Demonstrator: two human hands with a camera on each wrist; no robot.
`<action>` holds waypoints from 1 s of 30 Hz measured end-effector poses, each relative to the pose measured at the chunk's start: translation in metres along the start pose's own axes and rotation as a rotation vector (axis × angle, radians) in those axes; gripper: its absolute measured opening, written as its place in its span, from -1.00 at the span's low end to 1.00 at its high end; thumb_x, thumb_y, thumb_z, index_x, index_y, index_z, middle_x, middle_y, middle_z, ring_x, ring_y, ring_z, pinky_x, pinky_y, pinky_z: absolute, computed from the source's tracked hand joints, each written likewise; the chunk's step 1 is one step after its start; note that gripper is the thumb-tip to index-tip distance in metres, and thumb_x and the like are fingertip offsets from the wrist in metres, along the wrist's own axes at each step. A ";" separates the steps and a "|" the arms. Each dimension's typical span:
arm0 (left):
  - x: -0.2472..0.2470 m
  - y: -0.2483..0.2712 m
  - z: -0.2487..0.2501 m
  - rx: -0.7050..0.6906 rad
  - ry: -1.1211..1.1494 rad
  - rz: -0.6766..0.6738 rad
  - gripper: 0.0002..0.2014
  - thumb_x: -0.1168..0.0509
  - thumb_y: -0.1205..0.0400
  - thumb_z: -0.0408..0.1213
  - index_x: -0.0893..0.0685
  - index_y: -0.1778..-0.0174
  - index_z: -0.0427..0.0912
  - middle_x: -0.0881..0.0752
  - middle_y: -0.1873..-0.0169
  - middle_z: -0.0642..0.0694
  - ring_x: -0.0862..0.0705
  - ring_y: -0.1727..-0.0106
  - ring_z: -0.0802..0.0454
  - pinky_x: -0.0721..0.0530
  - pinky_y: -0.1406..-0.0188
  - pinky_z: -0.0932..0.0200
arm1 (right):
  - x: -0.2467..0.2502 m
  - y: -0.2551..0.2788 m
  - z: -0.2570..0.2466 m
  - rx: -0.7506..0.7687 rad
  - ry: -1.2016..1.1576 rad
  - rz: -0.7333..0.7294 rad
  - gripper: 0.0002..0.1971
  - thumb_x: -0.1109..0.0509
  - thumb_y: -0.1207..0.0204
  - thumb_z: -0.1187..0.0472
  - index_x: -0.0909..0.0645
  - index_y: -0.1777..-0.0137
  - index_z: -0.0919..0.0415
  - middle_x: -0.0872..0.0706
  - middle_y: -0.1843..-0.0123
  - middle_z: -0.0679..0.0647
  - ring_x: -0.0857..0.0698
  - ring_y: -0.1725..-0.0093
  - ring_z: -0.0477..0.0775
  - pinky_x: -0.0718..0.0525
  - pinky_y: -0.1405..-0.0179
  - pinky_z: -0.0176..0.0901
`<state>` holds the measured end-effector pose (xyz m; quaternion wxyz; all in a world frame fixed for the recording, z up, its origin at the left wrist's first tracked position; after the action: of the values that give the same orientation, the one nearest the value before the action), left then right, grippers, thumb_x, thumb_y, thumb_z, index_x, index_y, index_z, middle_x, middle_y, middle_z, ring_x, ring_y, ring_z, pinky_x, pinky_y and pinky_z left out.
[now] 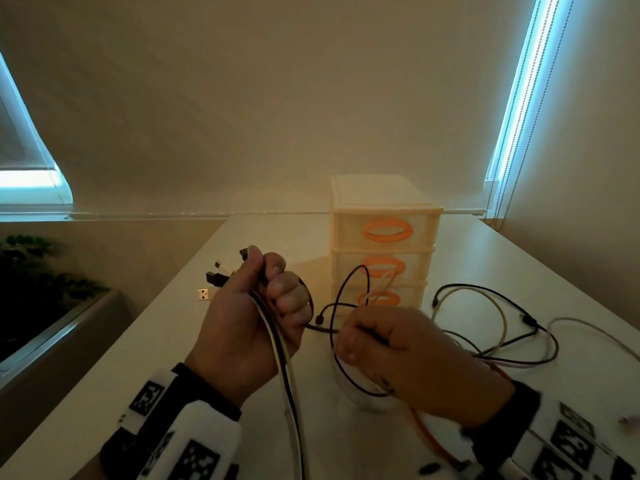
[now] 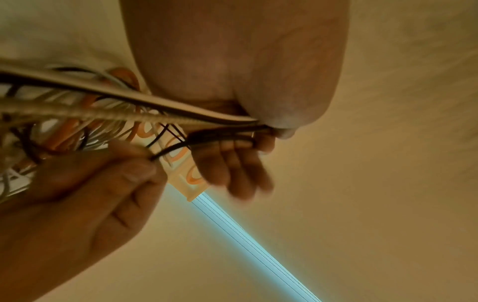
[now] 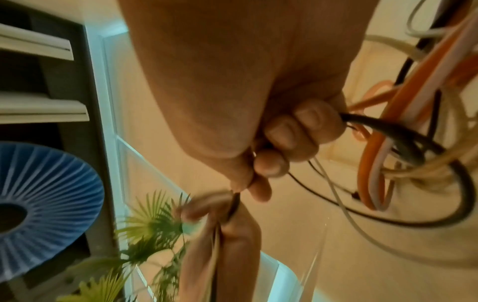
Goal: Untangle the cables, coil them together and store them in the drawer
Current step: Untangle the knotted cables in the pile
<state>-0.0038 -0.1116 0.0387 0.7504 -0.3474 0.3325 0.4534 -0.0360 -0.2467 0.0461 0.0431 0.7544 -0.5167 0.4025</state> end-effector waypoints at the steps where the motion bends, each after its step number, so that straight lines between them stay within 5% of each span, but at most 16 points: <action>1: -0.002 -0.001 -0.002 0.038 0.025 -0.059 -0.55 0.02 -0.86 0.06 -0.46 0.24 -0.11 -0.46 0.54 0.04 -0.43 0.54 0.14 -0.46 0.54 0.26 | 0.012 -0.001 0.005 -0.025 -0.028 0.075 -0.78 -0.34 -0.71 0.10 -0.68 0.17 0.07 -0.65 0.39 -0.07 -0.61 0.42 -0.18 -0.53 0.41 -0.40; 3: -0.004 -0.001 -0.004 0.078 0.013 -0.132 -0.57 0.08 -0.88 0.06 -0.43 0.19 -0.10 -0.39 0.57 0.07 -0.30 0.58 0.15 -0.32 0.55 0.24 | 0.028 -0.001 0.017 -0.093 -0.133 0.203 -0.77 -0.37 -0.68 0.17 -0.67 0.20 0.19 -0.62 0.47 -0.14 -0.61 0.46 -0.24 -0.55 0.44 -0.47; 5: -0.003 0.000 -0.004 0.090 -0.004 -0.166 -0.57 0.09 -0.88 0.07 -0.43 0.18 -0.10 -0.34 0.58 0.07 -0.24 0.58 0.15 -0.24 0.55 0.23 | 0.024 0.000 0.021 -0.097 -0.126 0.215 -0.78 -0.38 -0.68 0.17 -0.67 0.22 0.11 -0.65 0.44 -0.09 -0.61 0.46 -0.21 -0.57 0.43 -0.39; 8: 0.000 -0.001 0.003 0.076 -0.003 -0.155 -0.56 0.07 -0.88 0.07 -0.44 0.19 -0.11 -0.36 0.60 0.07 -0.21 0.60 0.16 -0.23 0.59 0.24 | -0.005 -0.001 0.026 -0.114 -0.089 0.008 -0.77 -0.33 -0.72 0.12 -0.68 0.18 -0.09 -0.64 0.37 0.05 -0.57 0.45 -0.08 -0.57 0.45 -0.21; 11: 0.005 -0.002 0.012 0.056 -0.001 -0.129 -0.57 0.06 -0.88 0.06 -0.44 0.20 -0.10 -0.37 0.61 0.07 -0.20 0.61 0.17 -0.23 0.62 0.26 | -0.015 0.005 0.030 -0.227 -0.333 -0.196 -0.73 -0.26 -0.76 0.21 -0.72 0.13 0.07 -0.49 0.43 0.05 -0.40 0.52 -0.09 -0.37 0.56 -0.28; 14: 0.006 -0.002 0.019 0.043 0.026 -0.148 -0.58 0.06 -0.88 0.05 -0.43 0.18 -0.09 -0.31 0.58 0.09 -0.20 0.60 0.17 -0.21 0.58 0.25 | -0.010 0.010 0.036 -0.305 -0.341 -0.299 -0.68 -0.25 -0.76 0.22 -0.68 0.22 0.12 -0.54 0.47 0.05 -0.45 0.52 -0.02 -0.45 0.50 -0.21; 20: 0.009 -0.003 0.005 0.112 -0.044 -0.139 -0.58 0.03 -0.87 0.07 -0.43 0.19 -0.10 -0.37 0.62 0.08 -0.17 0.63 0.15 -0.16 0.62 0.22 | -0.002 0.006 0.035 -0.294 -0.543 -0.108 -0.69 -0.08 -0.77 0.38 -0.38 0.25 0.22 -0.31 0.36 0.12 -0.28 0.49 -0.04 -0.24 0.53 -0.19; 25: 0.005 0.000 0.016 0.097 -0.038 -0.156 -0.60 0.04 -0.87 0.06 -0.42 0.19 -0.09 -0.36 0.62 0.08 -0.18 0.62 0.16 -0.17 0.61 0.24 | -0.006 0.006 0.051 -0.390 -0.224 -0.226 -0.73 -0.31 -0.75 0.13 -0.68 0.05 0.32 -0.57 0.35 0.06 -0.43 0.56 -0.20 -0.36 0.58 -0.39; 30: -0.022 0.009 0.033 0.085 -0.035 -0.311 -0.56 0.18 -0.89 0.07 -0.33 0.19 -0.08 -0.29 0.60 0.10 -0.16 0.64 0.17 -0.07 0.62 0.24 | 0.014 0.007 0.049 -0.464 -0.412 -0.112 -0.66 -0.31 -0.72 0.09 -0.68 0.29 0.15 -0.44 0.46 0.05 -0.39 0.58 -0.12 -0.34 0.61 -0.29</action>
<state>-0.0139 -0.0907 0.0721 0.8314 -0.3547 0.2803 0.3231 -0.0123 -0.2840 0.0191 0.1306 0.8173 -0.5504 0.1095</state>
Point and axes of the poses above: each hand's wrist, its own y-axis away from the middle knuckle, its own x-axis out of the back of the hand, z = x × y, the point moved 9 cm from there along -y, towards the middle knuckle
